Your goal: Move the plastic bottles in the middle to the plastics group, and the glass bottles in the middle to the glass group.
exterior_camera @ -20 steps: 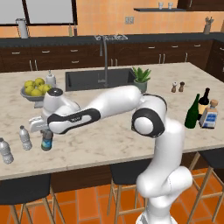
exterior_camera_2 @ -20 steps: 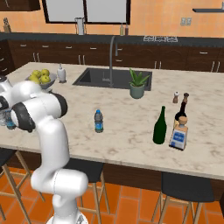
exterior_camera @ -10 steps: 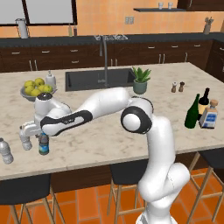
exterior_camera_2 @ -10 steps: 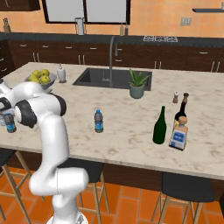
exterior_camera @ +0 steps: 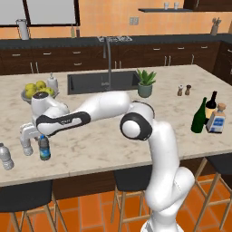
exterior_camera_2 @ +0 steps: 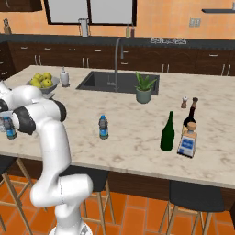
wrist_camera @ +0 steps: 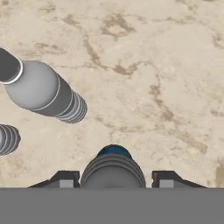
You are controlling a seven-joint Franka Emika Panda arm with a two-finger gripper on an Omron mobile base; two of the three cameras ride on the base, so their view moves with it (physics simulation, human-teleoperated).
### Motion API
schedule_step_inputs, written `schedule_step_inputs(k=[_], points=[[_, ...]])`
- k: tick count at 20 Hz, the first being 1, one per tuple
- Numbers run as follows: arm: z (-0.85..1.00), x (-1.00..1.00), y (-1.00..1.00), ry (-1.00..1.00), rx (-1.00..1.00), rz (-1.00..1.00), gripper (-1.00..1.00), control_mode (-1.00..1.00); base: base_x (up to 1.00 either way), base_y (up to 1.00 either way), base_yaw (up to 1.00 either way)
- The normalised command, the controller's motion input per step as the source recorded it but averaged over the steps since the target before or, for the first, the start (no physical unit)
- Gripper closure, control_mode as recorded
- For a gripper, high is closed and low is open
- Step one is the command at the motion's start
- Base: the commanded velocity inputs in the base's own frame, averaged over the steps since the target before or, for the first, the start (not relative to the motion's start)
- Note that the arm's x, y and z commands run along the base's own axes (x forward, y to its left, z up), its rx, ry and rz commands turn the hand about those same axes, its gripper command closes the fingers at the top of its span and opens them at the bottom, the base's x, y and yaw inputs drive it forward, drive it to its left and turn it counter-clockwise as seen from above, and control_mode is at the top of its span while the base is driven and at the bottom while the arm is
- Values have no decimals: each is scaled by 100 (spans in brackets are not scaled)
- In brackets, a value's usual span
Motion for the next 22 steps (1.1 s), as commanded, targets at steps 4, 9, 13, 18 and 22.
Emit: schedule_step_inputs(k=[4, 9, 13, 18, 22], points=[[34, 0, -26, -12, 14, 0, -100, -100, 0, 0, 0], [23, 5, -53, -7, 3, 0, -100, -100, 0, 0, 0], [-2, 9, -93, 0, -3, 0, -100, -100, 0, 0, 0], [0, -14, -100, 0, -1, 0, -100, -100, 0, 0, 0], [15, -30, -100, 0, 0, 0, -100, -100, 0, 0, 0]])
